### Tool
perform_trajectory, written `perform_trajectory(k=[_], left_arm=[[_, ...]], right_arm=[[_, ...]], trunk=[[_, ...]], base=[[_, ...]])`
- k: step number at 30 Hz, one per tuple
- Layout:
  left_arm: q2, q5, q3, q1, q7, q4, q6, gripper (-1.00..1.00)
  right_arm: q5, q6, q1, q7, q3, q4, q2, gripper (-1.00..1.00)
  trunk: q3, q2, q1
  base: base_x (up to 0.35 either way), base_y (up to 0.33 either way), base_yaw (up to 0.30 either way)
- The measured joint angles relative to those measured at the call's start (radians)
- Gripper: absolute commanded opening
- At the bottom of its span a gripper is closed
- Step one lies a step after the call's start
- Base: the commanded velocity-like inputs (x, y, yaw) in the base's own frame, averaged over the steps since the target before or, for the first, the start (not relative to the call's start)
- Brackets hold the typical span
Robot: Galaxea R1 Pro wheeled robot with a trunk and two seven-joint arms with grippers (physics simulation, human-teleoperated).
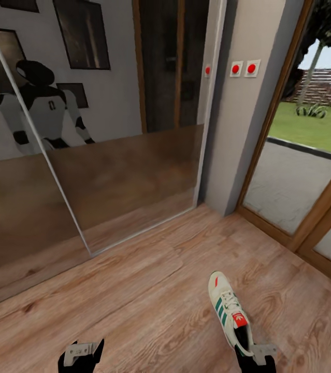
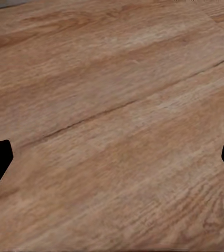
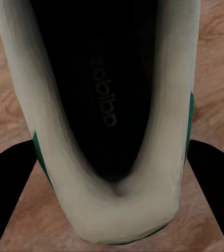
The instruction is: Pick up the two gym shoes and the two sandals from the corridor floor and place them onto the hallstand (shoe rack) in the corridor, making sure they are on the rack and not on the floor. Arrange them so the two gym shoes are next to each other and the two sandals are next to each other.
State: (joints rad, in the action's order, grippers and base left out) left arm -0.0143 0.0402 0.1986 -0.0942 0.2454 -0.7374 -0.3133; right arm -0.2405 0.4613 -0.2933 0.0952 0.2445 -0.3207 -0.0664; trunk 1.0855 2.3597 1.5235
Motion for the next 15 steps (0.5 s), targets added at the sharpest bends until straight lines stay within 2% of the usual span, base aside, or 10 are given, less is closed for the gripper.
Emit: perform_trajectory(k=[3,10,15], left_arm=[[0.0,0.0,0.0,0.0,0.0,0.0,0.0,1.0],[0.001,0.0,0.0,0.0,-0.001,0.001,0.0,1.0],[0.0,0.0,0.0,0.0,-0.002,0.001,0.0,1.0]], right_arm=[[-0.001,0.0,-0.001,0.0,0.0,0.0,0.0,-1.0],[0.0,0.0,0.0,-0.001,0.0,0.0,0.0,-1.0],[0.0,0.0,-0.001,0.0,0.0,0.0,0.0,-1.0]], trunk=[[0.0,0.0,0.0],[0.0,0.0,0.0],[0.0,0.0,0.0]], base=[[0.0,-0.103,0.278],[-0.009,-0.24,0.278],[-0.178,-0.219,0.278]])
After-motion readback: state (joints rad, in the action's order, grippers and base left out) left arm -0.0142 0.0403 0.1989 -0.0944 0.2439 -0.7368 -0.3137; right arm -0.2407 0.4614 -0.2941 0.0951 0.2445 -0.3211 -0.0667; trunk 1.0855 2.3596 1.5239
